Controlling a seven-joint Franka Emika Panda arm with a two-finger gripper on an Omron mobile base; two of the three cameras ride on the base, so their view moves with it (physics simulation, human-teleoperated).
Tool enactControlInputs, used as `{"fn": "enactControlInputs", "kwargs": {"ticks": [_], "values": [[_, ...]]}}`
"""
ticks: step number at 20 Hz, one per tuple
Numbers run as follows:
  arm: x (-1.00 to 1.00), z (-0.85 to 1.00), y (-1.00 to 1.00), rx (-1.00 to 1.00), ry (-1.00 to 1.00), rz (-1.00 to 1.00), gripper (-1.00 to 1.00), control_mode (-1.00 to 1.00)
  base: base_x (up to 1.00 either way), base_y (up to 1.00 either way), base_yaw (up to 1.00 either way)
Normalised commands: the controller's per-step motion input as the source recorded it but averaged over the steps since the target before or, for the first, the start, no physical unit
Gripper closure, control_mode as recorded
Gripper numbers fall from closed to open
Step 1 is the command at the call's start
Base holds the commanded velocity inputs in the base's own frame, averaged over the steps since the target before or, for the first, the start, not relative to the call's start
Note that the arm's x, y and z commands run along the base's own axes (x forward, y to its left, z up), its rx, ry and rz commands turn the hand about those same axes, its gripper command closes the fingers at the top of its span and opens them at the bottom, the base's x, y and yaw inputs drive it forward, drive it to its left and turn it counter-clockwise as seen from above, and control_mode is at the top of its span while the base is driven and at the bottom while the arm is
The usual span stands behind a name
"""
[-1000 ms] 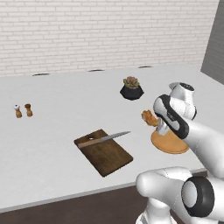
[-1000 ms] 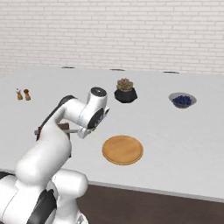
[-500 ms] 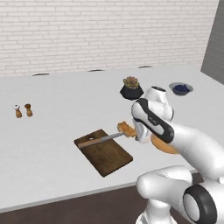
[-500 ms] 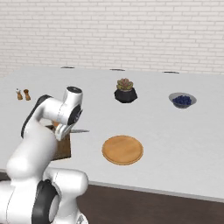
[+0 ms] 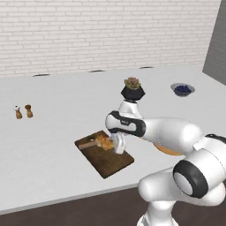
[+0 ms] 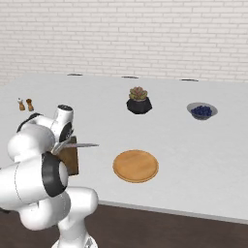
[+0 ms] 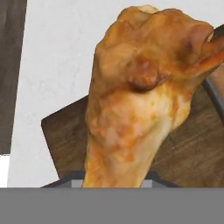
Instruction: Pick up the knife from the drawer and place it on the cutting board. Then place the meat from the plate to the cutting board.
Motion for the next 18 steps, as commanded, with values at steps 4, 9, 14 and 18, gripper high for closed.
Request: {"fn": "enactControlInputs", "kwargs": {"ticks": [4, 9, 14, 18], "values": [[0.21, -0.59, 0.19, -0.02, 0.11, -0.03, 1.0, -1.0, 0.0, 0.0, 0.0], [0.0, -0.53, 0.0, -0.03, 0.06, -0.1, 1.0, -1.0, 0.0, 0.0, 0.0], [0.0, -0.38, 0.0, -0.02, 0.02, -0.11, -1.0, -1.0, 0.0, 0.0, 0.0], [0.0, -0.05, 0.0, 0.0, 0.0, -0.1, -1.0, -1.0, 0.0, 0.0, 0.0]]}}
